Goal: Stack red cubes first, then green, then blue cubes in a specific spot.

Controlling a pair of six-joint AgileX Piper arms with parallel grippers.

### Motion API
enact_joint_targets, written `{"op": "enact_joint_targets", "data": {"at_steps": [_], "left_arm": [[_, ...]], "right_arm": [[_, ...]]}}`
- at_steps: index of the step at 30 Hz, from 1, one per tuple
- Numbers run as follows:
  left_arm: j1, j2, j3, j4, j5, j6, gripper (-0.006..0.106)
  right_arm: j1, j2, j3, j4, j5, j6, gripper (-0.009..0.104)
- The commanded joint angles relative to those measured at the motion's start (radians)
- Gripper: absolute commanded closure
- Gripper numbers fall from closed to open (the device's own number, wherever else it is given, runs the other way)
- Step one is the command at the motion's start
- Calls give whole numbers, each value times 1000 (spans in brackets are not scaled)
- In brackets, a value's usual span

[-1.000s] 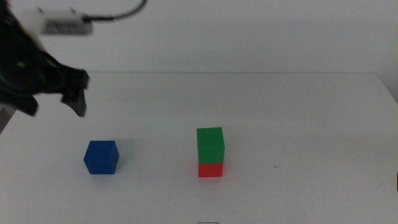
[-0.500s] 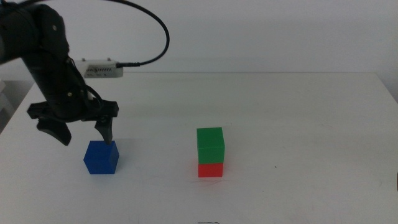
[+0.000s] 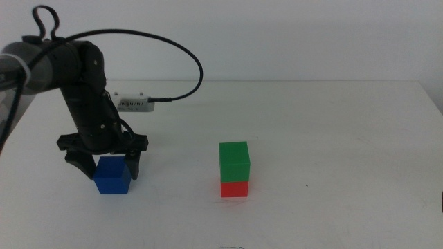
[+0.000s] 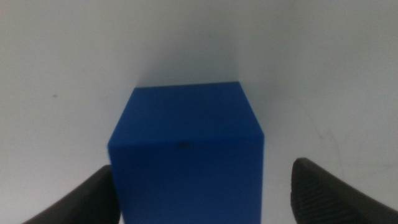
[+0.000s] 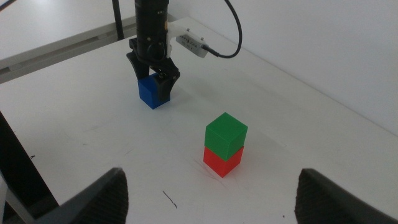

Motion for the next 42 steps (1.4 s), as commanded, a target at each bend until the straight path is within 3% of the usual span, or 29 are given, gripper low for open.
{"op": "enact_joint_targets", "data": {"at_steps": [1,7,15,19,23,29,35,42], "left_arm": [[-7,-34,-30,-6,-5,1,7],[-7,-14,-30,-2,-22,0,23],[-7,-88,-30,-46,-10,-29,83],[-33,-194,-30,-50,29,-134,102],[-136,-315,-74,-8,119,-373,102],[-347,-301,-288,116,191,-483,102],[-476,-180,-401,118,191,-562,102],[-537,-103,-411,99,191,-609,102]], "right_arm": [[-9,11,-24,2,-70,-10,8],[-9,11,-24,2,-70,-10,8],[-9,11,-24,2,-70,-10,8],[-9,11,-24,2,-70,-10,8],[-9,11,-24,2,-70,-10,8],[-9,11,-24,2,-70,-10,8],[-9,11,-24,2,-70,-10,8],[-9,11,-24,2,-70,-10,8]]}}
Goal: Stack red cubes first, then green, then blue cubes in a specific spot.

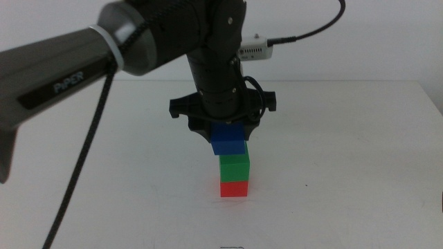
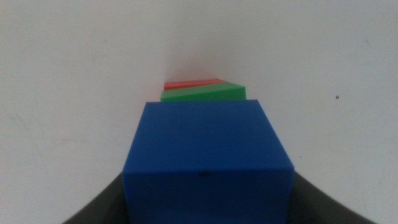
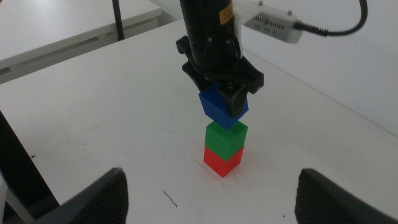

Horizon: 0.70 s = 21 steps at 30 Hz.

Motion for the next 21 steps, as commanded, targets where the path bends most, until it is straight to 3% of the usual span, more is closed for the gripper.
{"op": "enact_joint_targets", "data": {"at_steps": [1,21], "left_arm": [[-9,-47,-38,-10,82,-18,102],[-9,-11,-38,-9,-35,-14,102]], "right_arm": [[-9,11,-24,2,-70,-10,8],[-9,11,-24,2,-70,-10,8]]}}
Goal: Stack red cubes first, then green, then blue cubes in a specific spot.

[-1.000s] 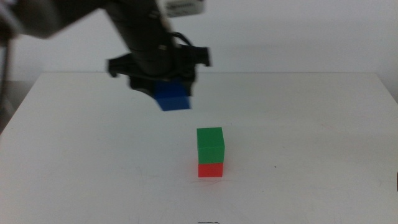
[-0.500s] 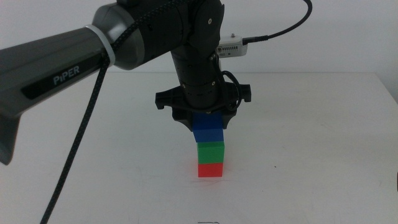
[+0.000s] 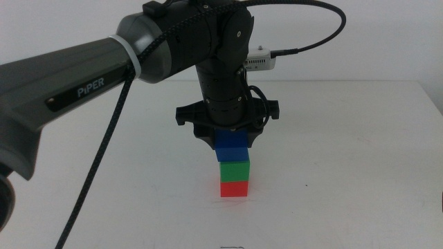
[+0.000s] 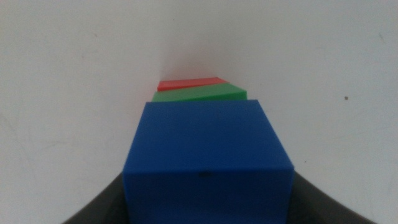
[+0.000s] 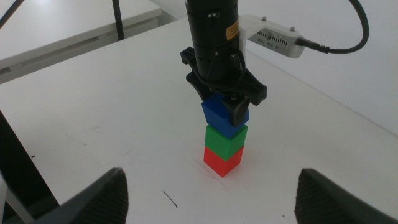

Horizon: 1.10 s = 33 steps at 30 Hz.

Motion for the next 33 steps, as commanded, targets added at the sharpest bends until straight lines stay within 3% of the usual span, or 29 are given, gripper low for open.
{"op": "enact_joint_targets", "data": {"at_steps": [1,15,20,21,22,23,29,33], "left_arm": [[-3,-59,-33,1,-29,-6,102],[-3,-25,-32,-12,-43,-6,102],[-3,-25,-32,-12,-45,3,92],[-3,-25,-32,-12,-61,3,83],[-3,-25,-32,-12,-68,5,54],[-3,-25,-32,-12,-68,5,37],[-3,-27,-33,-12,-62,21,13],[-3,-50,-34,5,-56,32,9]], "right_arm": [[-9,11,-24,2,-70,-10,8],[-9,11,-24,2,-70,-10,8],[-9,11,-24,2,-70,-10,8],[-9,11,-24,2,-70,-10,8],[-9,11,-24,2,-70,-10,8],[-9,11,-24,2,-70,-10,8],[-9,11,-24,2,-70,-10,8],[-9,11,-24,2,-70,-10,8]]}}
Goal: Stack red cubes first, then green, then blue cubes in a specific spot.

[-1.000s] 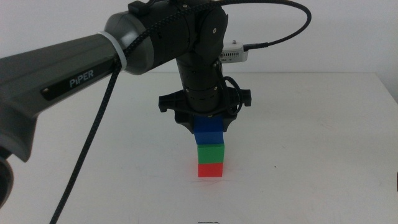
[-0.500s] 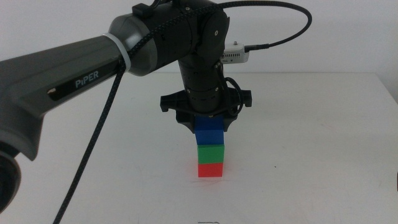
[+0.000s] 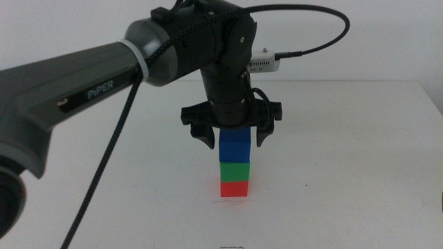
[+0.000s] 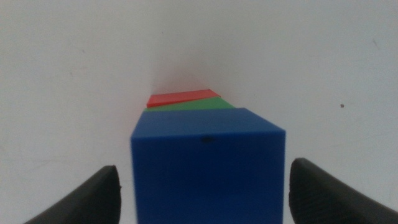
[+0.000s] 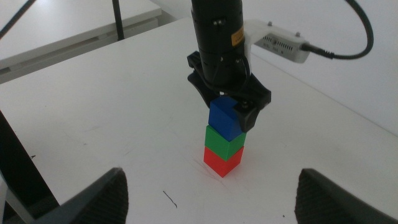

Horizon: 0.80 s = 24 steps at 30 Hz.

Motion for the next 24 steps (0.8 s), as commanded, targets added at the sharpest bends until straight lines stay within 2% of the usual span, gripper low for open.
{"op": "enact_joint_targets", "data": {"at_steps": [1,5,10,13,14,16,20,24], "left_arm": [[-3,-91,-28,16,-6,3,9],[-3,-181,-28,62,43,20,10],[-2,-308,-26,182,132,36,10],[5,-374,-25,272,131,116,10],[19,-394,-25,276,131,159,10],[59,-430,-25,248,131,245,10],[193,-507,-25,118,131,468,10],[307,-562,-25,52,131,575,10]], "right_arm": [[-9,11,-24,2,-70,-10,8],[-9,11,-24,2,-70,-10,8],[-9,11,-24,2,-70,-10,8],[-9,11,-24,2,-70,-10,8],[-9,11,-24,2,-70,-10,8],[-9,11,-24,2,-70,-10,8],[-9,11,-24,2,-70,-10,8],[-9,11,-24,2,-70,-10,8]]}}
